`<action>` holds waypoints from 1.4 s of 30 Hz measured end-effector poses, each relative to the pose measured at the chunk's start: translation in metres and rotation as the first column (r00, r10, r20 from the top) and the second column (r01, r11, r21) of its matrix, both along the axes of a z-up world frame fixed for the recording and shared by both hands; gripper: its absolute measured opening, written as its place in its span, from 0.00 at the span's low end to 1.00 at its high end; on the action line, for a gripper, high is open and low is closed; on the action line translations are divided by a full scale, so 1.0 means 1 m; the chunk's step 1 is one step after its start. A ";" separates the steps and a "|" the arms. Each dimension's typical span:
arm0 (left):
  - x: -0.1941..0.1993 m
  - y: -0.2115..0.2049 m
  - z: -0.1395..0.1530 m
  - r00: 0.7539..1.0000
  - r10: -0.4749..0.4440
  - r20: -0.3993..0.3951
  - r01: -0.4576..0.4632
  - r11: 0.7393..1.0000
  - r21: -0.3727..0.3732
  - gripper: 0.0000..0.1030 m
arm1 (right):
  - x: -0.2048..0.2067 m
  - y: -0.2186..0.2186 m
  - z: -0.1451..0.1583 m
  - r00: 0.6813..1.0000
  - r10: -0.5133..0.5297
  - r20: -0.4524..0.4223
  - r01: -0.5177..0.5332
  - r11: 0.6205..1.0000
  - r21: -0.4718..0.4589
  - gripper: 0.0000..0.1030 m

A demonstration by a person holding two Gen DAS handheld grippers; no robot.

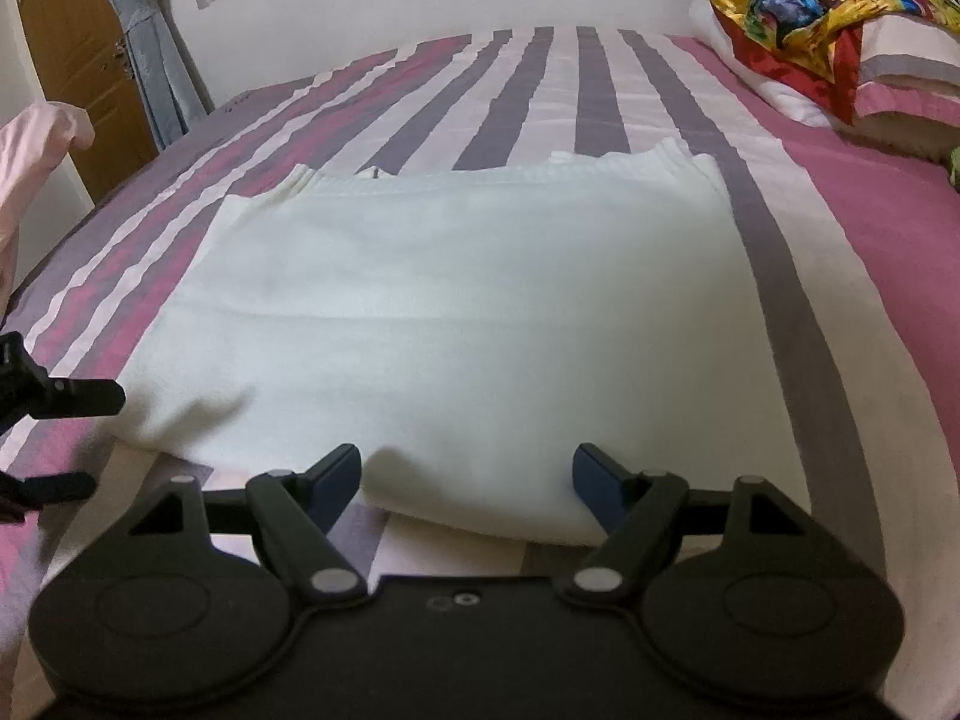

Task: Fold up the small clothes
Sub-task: 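Move the left tool to a sweater side edge and close on it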

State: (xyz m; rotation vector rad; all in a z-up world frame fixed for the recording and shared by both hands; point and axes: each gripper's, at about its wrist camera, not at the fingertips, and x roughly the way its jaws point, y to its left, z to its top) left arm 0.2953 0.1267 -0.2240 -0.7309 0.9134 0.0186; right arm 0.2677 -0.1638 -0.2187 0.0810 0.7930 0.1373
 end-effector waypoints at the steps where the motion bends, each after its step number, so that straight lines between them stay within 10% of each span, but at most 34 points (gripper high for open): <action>1: -0.001 -0.001 -0.002 1.000 0.008 0.000 -0.008 0.999 -0.034 1.00 | -0.001 0.000 0.000 1.000 0.001 0.000 -0.001 1.000 0.000 0.75; 14: 0.006 -0.017 -0.013 0.996 0.063 0.070 -0.063 0.998 0.007 1.00 | -0.001 -0.004 0.001 1.000 0.003 -0.007 -0.003 1.000 0.014 0.78; 24: 0.011 -0.003 -0.019 0.988 0.154 0.020 -0.151 0.983 -0.107 1.00 | -0.001 -0.001 -0.001 1.000 0.011 -0.015 -0.011 1.000 0.014 0.82; 33: -0.006 0.006 -0.031 0.954 0.294 0.058 -0.263 0.912 -0.314 0.99 | -0.003 -0.002 0.000 1.000 0.008 -0.006 -0.008 1.000 0.026 0.82; 36: -0.007 0.002 -0.043 0.957 0.288 0.020 -0.256 0.878 -0.405 0.49 | -0.002 -0.003 0.000 1.000 0.008 -0.005 -0.008 0.999 0.032 0.82; 42: 0.003 0.001 -0.059 0.934 0.355 0.042 -0.299 0.841 -0.450 0.44 | -0.002 -0.006 0.000 1.000 0.011 -0.003 -0.010 0.999 0.044 0.82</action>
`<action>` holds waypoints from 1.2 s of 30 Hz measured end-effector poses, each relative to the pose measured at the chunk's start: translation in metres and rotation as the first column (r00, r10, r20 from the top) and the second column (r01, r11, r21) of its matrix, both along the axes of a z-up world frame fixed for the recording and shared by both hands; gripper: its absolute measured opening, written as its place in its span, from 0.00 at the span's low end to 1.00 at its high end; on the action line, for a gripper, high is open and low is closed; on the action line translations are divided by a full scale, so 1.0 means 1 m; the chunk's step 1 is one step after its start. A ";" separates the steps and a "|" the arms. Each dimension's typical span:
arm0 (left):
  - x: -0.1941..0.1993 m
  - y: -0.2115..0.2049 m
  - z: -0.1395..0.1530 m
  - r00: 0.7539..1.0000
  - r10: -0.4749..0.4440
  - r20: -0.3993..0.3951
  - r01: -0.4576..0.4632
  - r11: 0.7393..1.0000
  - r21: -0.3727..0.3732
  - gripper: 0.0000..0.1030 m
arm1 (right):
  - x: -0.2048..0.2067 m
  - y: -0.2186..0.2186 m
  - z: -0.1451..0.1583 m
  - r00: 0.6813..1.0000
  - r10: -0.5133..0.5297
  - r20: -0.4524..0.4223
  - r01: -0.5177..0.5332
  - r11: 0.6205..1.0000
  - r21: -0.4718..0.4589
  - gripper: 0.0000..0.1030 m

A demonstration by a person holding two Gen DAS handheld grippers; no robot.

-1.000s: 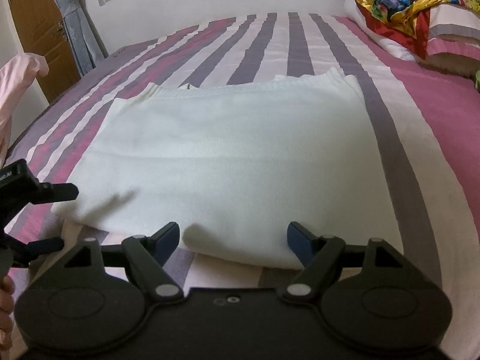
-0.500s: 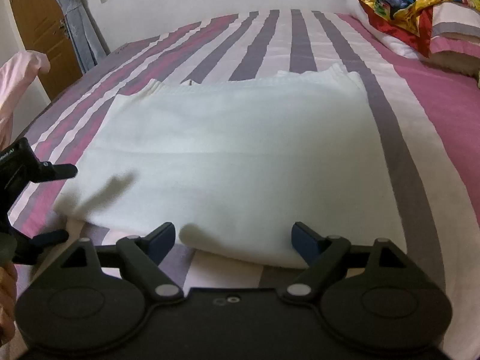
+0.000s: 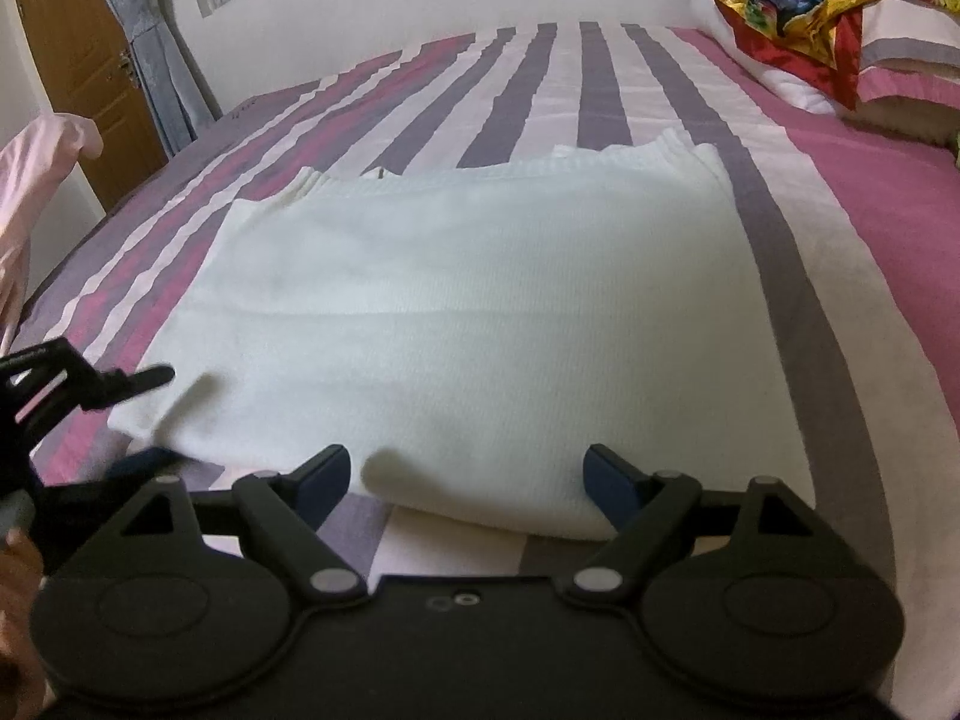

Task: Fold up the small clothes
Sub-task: 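Move the left tool to a sweater side edge and close on it, then fold the held side over the sweater with the left tool, release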

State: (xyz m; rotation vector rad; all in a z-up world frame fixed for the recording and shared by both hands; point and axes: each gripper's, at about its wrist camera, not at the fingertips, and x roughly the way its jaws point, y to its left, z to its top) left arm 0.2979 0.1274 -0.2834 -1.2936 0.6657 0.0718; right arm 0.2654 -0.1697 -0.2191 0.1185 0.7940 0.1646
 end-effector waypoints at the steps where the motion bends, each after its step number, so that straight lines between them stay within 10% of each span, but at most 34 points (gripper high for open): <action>1: 0.004 0.000 0.000 1.000 0.002 0.007 -0.002 1.000 0.006 0.44 | -0.001 -0.001 0.000 1.000 0.000 0.002 0.000 1.000 0.004 0.82; 11: 0.041 -0.002 -0.002 0.998 0.018 0.056 -0.020 0.999 0.036 0.44 | 0.014 -0.005 0.001 0.999 -0.033 0.040 0.033 0.999 0.008 0.82; 15: 0.045 0.000 -0.004 1.000 0.009 0.025 -0.010 0.999 0.035 0.14 | 0.024 -0.003 -0.002 0.998 -0.038 0.042 0.038 0.999 0.008 0.82; 25: 0.050 -0.007 0.027 0.989 -0.097 0.113 0.081 0.987 0.140 0.07 | 0.026 -0.013 -0.001 0.997 -0.055 0.056 0.053 0.998 0.034 0.82; 31: 0.076 -0.062 0.078 0.909 -0.360 0.210 0.277 0.898 0.341 0.07 | 0.027 -0.031 -0.007 0.996 -0.083 0.035 0.080 0.994 0.076 0.81; 36: 0.089 -0.143 0.091 0.772 -0.610 0.181 0.483 0.747 0.457 0.07 | 0.016 -0.058 -0.002 0.988 -0.143 0.065 0.133 0.981 0.142 0.80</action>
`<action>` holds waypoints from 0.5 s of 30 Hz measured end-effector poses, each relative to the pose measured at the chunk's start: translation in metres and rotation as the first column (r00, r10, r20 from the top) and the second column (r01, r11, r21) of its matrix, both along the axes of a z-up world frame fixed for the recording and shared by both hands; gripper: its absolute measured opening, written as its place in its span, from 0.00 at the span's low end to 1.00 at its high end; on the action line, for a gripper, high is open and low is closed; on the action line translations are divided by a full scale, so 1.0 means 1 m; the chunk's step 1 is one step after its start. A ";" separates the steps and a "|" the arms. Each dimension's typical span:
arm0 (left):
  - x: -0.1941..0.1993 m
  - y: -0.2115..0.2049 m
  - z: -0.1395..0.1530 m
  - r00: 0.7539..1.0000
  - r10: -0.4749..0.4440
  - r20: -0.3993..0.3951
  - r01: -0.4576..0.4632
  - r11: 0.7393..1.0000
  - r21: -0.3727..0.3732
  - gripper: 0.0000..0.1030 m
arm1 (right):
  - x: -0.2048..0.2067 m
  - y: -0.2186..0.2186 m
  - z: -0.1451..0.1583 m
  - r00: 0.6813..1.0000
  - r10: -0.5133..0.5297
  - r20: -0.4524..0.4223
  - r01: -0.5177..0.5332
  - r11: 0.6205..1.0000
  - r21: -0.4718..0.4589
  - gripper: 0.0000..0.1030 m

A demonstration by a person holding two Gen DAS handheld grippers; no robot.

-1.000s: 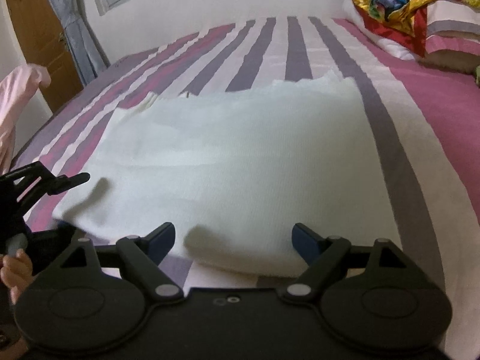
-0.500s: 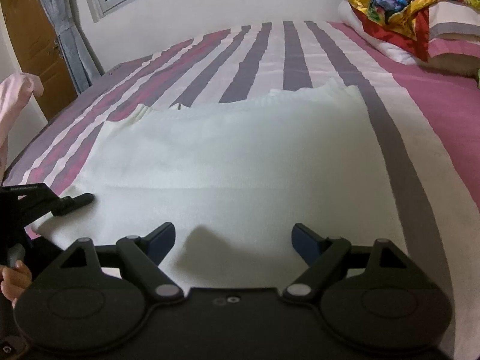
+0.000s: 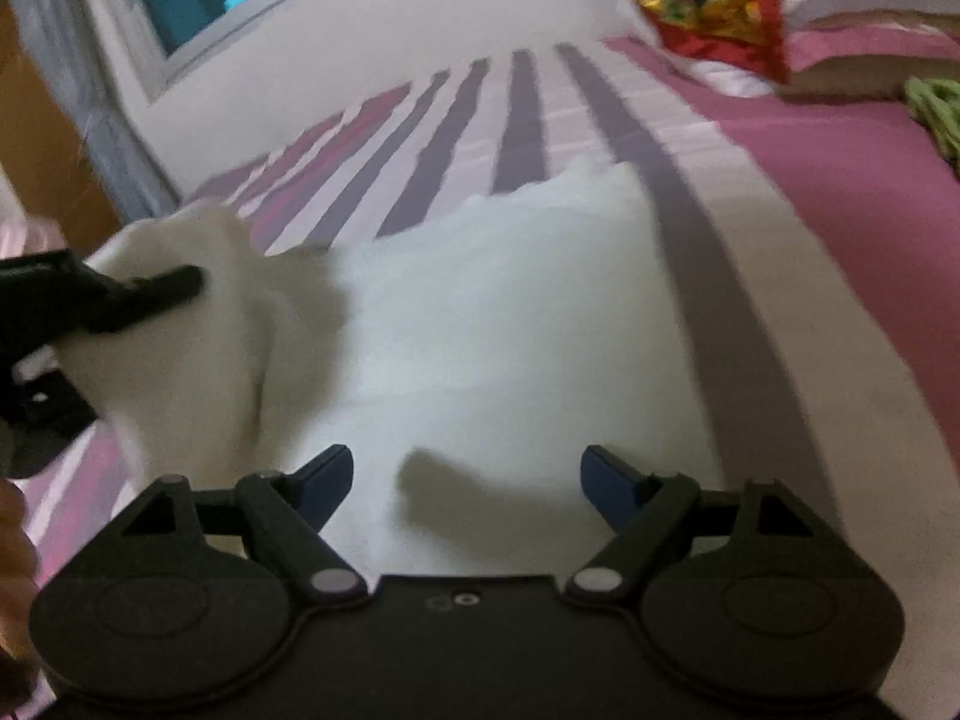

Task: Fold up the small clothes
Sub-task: 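Fold the held side over the sweater with the left tool, release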

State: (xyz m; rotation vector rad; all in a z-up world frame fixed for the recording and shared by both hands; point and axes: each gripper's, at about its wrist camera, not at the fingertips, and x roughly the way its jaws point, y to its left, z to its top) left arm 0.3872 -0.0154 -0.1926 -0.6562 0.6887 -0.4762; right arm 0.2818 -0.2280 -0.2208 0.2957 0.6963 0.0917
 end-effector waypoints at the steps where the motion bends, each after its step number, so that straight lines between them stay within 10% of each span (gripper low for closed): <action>1: -0.001 -0.016 -0.003 0.999 -0.049 -0.011 0.050 0.999 0.017 0.07 | -0.003 -0.008 0.001 1.000 -0.016 0.008 0.016 1.000 0.020 0.80; 5: -0.017 -0.063 -0.016 0.976 -0.207 -0.068 0.212 0.973 0.087 0.07 | -0.015 -0.044 0.003 0.997 -0.078 0.025 0.075 0.991 0.110 0.79; 11: -0.035 -0.056 -0.016 0.973 -0.187 -0.136 0.198 0.977 0.078 0.08 | -0.025 -0.075 0.005 0.993 -0.115 0.038 0.103 0.969 0.225 0.78; 15: -0.052 -0.044 0.001 0.970 -0.215 -0.109 0.223 0.972 0.070 0.52 | -0.021 -0.073 0.009 0.996 -0.079 0.041 0.064 0.956 0.285 0.79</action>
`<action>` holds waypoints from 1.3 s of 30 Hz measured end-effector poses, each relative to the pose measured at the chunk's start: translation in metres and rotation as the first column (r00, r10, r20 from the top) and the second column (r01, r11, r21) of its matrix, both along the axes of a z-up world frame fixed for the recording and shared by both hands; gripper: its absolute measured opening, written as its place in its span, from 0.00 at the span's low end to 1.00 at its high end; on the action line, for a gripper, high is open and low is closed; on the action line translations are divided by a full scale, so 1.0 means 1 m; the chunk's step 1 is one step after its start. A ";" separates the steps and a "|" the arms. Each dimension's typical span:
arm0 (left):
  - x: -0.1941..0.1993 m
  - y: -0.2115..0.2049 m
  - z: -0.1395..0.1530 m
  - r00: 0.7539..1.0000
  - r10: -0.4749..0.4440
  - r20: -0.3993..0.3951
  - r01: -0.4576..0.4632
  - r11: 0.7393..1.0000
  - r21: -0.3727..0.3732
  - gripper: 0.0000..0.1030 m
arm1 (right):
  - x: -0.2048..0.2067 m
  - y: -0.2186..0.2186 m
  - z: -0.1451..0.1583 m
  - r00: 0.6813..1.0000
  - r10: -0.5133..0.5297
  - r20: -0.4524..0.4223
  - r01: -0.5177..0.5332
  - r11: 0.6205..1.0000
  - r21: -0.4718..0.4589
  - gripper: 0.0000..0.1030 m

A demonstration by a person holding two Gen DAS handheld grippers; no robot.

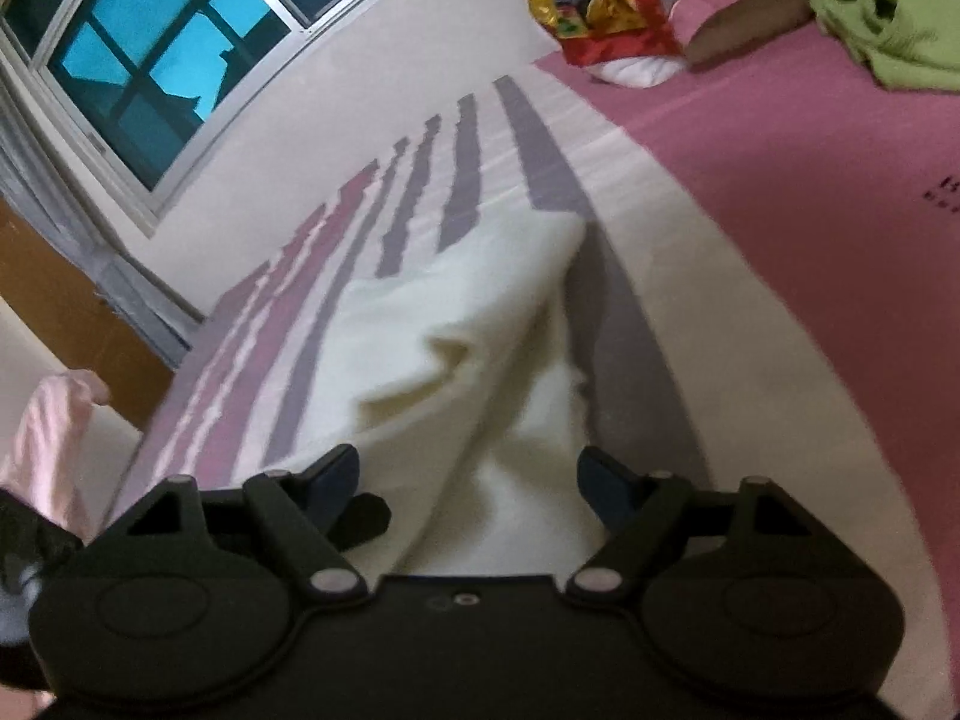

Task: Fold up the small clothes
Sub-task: 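Fold the held side over the sweater with the left tool, release, then grasp the other sweater side edge with the right tool, then fold the held side over the sweater with the right tool, release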

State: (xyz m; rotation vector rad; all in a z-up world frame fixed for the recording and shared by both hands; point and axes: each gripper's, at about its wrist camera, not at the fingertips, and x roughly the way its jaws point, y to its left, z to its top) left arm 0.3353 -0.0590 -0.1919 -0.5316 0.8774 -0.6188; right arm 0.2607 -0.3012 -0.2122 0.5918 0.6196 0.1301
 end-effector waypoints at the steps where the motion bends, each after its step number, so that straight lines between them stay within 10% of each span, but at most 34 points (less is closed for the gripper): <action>1: -0.007 0.005 0.003 1.000 -0.008 -0.003 0.008 1.000 -0.010 0.65 | 0.001 -0.002 -0.001 1.000 0.009 0.000 -0.009 0.999 0.041 0.79; 10: -0.022 0.057 -0.006 0.995 0.101 -0.007 -0.101 0.995 0.025 0.67 | 0.021 -0.002 -0.018 0.995 0.022 -0.099 -0.003 0.981 0.192 0.73; 21: -0.012 0.067 -0.018 0.985 0.174 -0.006 -0.174 0.985 0.019 0.67 | 0.050 0.000 -0.016 0.996 -0.012 -0.085 0.021 0.994 0.104 0.55; 26: -0.005 0.060 -0.020 0.984 0.179 0.003 -0.179 0.984 0.012 0.67 | 0.075 -0.001 -0.017 0.996 -0.034 -0.080 0.039 0.997 0.073 0.30; 33: 0.005 0.040 -0.018 0.988 0.144 0.047 -0.144 0.989 0.008 0.67 | 0.087 0.030 0.020 0.993 0.097 0.061 -0.076 0.956 -0.282 0.18; 39: 0.006 0.027 -0.025 0.992 0.118 0.049 -0.120 0.992 0.035 0.67 | 0.088 0.012 0.000 0.996 0.056 -0.072 -0.075 0.947 -0.311 0.18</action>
